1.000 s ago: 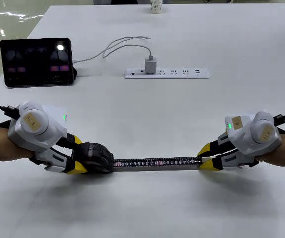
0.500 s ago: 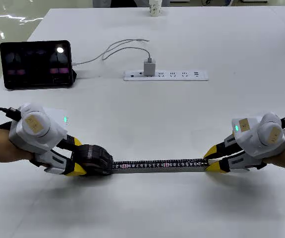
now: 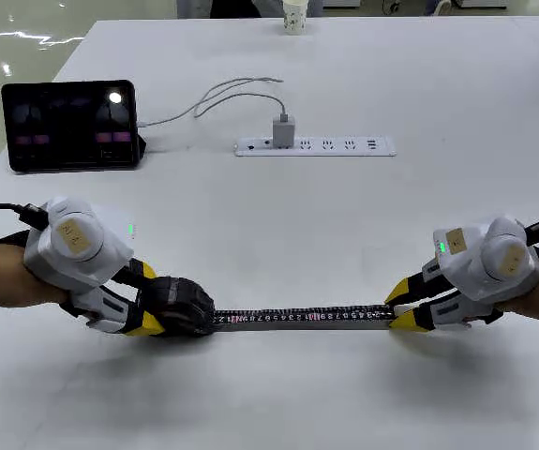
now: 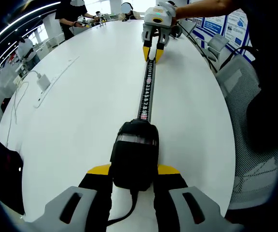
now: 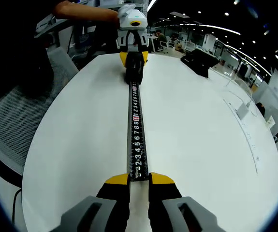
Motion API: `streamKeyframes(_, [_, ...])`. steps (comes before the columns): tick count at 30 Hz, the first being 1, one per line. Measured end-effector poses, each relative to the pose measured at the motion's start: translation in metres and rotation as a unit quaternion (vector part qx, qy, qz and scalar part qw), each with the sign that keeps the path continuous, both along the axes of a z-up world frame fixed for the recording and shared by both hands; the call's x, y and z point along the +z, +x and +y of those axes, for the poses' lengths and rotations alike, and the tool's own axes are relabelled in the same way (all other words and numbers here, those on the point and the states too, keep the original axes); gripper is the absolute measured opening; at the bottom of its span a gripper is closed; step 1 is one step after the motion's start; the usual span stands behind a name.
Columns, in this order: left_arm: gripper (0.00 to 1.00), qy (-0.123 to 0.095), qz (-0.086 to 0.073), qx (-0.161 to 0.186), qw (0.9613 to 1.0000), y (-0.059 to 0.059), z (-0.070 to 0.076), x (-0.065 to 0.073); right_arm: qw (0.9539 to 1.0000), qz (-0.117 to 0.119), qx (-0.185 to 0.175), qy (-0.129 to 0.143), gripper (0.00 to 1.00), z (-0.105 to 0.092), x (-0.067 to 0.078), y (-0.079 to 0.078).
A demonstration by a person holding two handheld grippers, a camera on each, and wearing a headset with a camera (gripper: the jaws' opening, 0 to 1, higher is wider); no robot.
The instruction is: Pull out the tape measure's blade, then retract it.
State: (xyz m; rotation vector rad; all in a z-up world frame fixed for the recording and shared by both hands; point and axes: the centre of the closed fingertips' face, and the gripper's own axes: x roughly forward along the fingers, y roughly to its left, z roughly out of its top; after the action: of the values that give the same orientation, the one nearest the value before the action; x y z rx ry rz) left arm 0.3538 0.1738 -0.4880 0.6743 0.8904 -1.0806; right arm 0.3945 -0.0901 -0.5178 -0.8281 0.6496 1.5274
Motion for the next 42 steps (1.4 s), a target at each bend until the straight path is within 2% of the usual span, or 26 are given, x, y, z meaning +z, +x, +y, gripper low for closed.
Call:
streamKeyframes(13, [0.28, 0.010, -0.004, 0.001, 0.9999, 0.001, 0.001, 0.000, 0.9999, -0.010, -0.002, -0.013, 0.12, -0.002, 0.001, 0.003])
streamKeyframes(19, [0.28, 0.011, -0.007, 0.009, 0.9999, 0.000, 0.003, 0.001, 0.9998, -0.008, -0.011, -0.016, 0.17, -0.004, 0.000, 0.000])
streamKeyframes(22, [0.32, 0.011, -0.006, 0.022, 0.9997, 0.000, 0.005, 0.001, 0.9997, -0.012, -0.016, -0.013, 0.19, -0.004, 0.002, -0.002])
streamKeyframes(29, [0.46, 0.008, -0.006, 0.049, 0.9987, -0.008, 0.010, 0.002, 0.9993, -0.007, -0.035, -0.013, 0.31, -0.008, 0.004, -0.007])
streamKeyframes(31, [0.48, -0.002, -0.006, 0.063, 0.9980, -0.010, 0.010, 0.004, 0.9989, -0.002, -0.045, -0.012, 0.32, -0.010, 0.005, -0.008])
streamKeyframes(34, [0.53, -0.019, -0.007, 0.083, 0.9964, -0.014, 0.008, 0.007, 0.9978, 0.002, -0.066, -0.007, 0.38, -0.011, 0.006, -0.009])
streamKeyframes(36, [0.55, -0.041, -0.005, 0.096, 0.9945, -0.017, 0.004, 0.011, 0.9971, 0.007, -0.075, -0.002, 0.41, -0.011, 0.007, -0.011])
streamKeyframes(42, [0.62, -0.058, -0.016, 0.124, 0.9904, -0.021, 0.006, 0.017, 0.9941, 0.015, -0.107, 0.012, 0.47, -0.012, 0.010, -0.016])
